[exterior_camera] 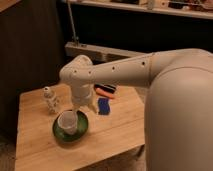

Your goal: Place the pepper in the ceramic cup

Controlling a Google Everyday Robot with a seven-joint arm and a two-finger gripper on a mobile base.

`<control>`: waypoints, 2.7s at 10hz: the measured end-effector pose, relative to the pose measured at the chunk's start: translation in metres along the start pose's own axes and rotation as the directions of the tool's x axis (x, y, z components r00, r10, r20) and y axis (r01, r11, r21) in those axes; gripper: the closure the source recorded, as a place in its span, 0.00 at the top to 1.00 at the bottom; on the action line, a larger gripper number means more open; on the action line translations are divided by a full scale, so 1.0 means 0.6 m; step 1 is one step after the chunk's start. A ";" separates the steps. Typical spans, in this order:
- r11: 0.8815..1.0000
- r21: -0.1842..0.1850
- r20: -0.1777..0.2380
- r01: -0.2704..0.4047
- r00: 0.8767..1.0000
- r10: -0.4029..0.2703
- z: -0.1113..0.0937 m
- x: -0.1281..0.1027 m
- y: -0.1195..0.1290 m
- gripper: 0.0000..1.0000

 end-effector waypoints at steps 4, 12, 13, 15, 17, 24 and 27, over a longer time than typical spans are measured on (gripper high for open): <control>1.000 0.000 -0.001 0.000 1.000 0.000 0.001 0.000 0.000 0.65; 1.000 0.000 -0.002 0.000 1.000 0.000 0.001 0.000 0.000 0.65; 1.000 0.000 -0.002 0.000 1.000 0.000 0.001 0.000 0.000 0.65; 1.000 0.000 -0.002 0.000 1.000 0.000 0.001 0.000 0.000 0.65; 1.000 0.000 -0.001 0.000 1.000 0.000 0.001 0.000 0.000 0.65; 0.999 0.001 0.083 0.044 0.996 -0.044 -0.014 -0.022 -0.039 0.65; 0.995 -0.003 0.222 0.096 0.971 -0.093 -0.045 -0.101 -0.132 0.65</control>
